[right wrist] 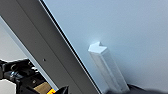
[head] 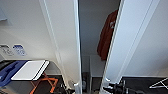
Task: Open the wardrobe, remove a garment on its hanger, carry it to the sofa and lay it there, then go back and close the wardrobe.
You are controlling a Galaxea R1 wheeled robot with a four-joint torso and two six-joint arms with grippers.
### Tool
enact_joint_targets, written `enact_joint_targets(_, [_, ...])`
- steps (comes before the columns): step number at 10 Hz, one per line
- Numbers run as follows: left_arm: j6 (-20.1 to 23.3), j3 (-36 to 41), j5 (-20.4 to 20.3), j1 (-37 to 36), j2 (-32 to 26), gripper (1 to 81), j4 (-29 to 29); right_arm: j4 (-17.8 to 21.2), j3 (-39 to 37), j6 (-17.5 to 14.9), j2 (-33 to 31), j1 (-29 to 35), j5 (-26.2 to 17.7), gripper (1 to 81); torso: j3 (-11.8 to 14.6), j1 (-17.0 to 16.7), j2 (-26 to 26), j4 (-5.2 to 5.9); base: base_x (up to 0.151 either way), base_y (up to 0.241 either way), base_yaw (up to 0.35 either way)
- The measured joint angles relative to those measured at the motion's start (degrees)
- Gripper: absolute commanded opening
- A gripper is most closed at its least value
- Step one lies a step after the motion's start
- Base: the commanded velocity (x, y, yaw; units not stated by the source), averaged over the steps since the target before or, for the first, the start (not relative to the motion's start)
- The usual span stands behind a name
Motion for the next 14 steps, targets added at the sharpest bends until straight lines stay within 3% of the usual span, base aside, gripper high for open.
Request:
enact_joint_targets(2, [0.0, 0.5, -2.3, 1.2, -1.2, 81.1, 0.2, 0.0, 0.3, 0.0, -0.3, -0.1, 0.0, 81.1, 0.0, 0.0, 0.0, 0.00, 0.000, 0.000, 0.000])
enact_joint_targets(11, [0.2, 1.4, -2.8, 2.4, -2.5, 81.1, 1.0, -3.3, 5.4, 0.0, -6.5, -3.2, 0.4, 81.1, 0.0, 0.0, 0.0, 0.00, 0.000, 0.000, 0.000])
enact_joint_targets(14, [0.8, 2.2, -4.6, 3.9, -4.0, 81.1, 1.9, -3.8, 6.2, 0.0, -7.4, -3.6, 0.2, 81.1, 0.0, 0.0, 0.0, 0.00, 0.000, 0.000, 0.000])
